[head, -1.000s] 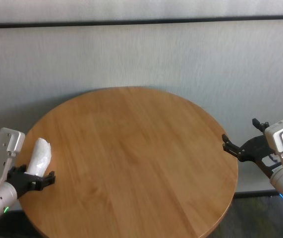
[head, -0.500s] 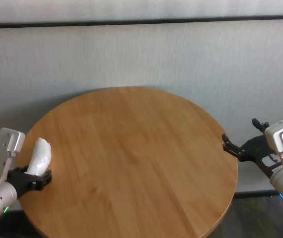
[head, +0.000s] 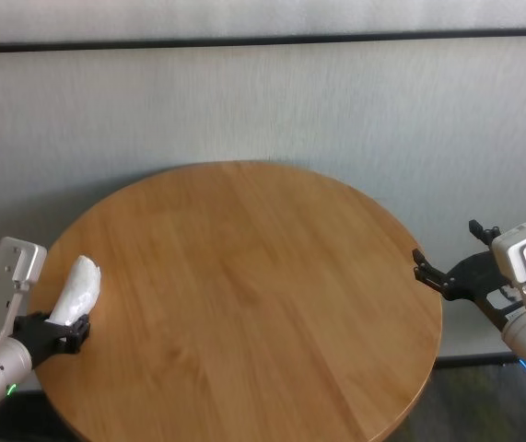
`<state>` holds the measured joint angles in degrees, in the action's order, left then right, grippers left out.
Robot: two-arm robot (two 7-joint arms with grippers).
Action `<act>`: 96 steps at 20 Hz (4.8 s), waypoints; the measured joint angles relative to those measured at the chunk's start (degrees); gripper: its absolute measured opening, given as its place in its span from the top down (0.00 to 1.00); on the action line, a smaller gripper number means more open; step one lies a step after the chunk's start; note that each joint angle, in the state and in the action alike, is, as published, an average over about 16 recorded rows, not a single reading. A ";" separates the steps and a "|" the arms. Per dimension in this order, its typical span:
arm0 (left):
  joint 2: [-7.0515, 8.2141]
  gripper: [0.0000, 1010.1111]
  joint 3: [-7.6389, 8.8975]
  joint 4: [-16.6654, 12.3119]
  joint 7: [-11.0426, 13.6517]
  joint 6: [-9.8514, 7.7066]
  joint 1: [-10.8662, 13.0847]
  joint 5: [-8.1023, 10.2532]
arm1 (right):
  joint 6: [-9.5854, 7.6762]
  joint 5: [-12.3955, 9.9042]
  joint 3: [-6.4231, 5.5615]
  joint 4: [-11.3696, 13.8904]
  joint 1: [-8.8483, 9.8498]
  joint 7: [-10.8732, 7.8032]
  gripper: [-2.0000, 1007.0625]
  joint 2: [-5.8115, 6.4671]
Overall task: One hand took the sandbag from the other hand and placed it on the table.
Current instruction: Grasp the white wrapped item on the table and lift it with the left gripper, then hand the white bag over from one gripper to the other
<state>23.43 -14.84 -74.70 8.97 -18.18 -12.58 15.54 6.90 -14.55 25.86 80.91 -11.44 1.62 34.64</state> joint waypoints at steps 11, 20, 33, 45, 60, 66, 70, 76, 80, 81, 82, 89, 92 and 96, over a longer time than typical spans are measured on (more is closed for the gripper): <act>0.02 0.62 -0.01 -0.02 0.00 0.05 0.00 0.04 | 0.00 0.00 0.00 0.00 0.00 0.00 0.01 0.00; 0.02 0.64 -0.01 -0.02 0.00 0.06 0.00 0.04 | 0.00 0.00 0.00 0.00 0.00 0.00 0.01 0.00; 0.02 0.64 -0.01 -0.02 0.00 0.06 0.00 0.04 | 0.00 0.00 0.00 0.00 0.00 0.00 0.01 0.00; 0.02 0.64 -0.01 -0.02 0.00 0.06 0.00 0.04 | 0.00 0.00 0.00 0.00 0.00 0.00 0.01 0.00; 0.44 0.64 1.10 -1.14 0.95 1.06 1.12 -0.41 | 0.00 0.00 0.00 0.00 0.00 0.00 0.01 0.00; 0.94 0.64 1.99 -2.93 2.40 3.05 2.47 -0.88 | 0.00 0.00 0.00 0.00 0.00 0.00 0.01 0.00; 1.23 0.64 2.33 -4.57 3.83 4.66 3.35 -1.16 | 0.00 0.00 0.00 0.00 0.00 0.00 0.01 0.00; 1.27 0.64 2.32 -7.08 6.24 6.39 4.07 -1.46 | 0.00 0.00 0.00 0.00 0.00 0.00 0.01 0.00; 1.07 0.64 2.11 -8.58 7.75 6.98 4.08 -1.59 | 0.00 0.00 0.00 0.00 0.00 0.00 0.01 0.00; 1.00 0.64 2.04 -8.88 8.07 7.08 4.01 -1.61 | 0.00 0.00 0.00 0.00 0.00 0.00 0.01 0.00; 0.92 0.64 1.97 -9.14 8.35 7.15 3.92 -1.64 | 0.00 0.00 0.00 0.00 0.00 0.00 0.01 0.00; 0.50 0.64 1.55 -10.24 9.91 7.52 3.19 -1.75 | 0.00 0.00 0.00 0.00 0.00 0.00 0.01 0.00; 0.44 0.64 1.47 -10.29 10.43 7.74 2.90 -1.57 | 0.00 0.00 0.00 0.00 0.00 0.00 0.01 0.00; 0.38 0.64 1.48 -10.11 11.16 8.07 2.53 -0.96 | 0.00 0.00 0.00 0.00 0.00 0.00 0.01 0.00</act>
<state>23.81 -13.36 -84.82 20.13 -10.11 -10.05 14.57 6.90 -14.55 25.86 80.91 -11.44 1.62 34.64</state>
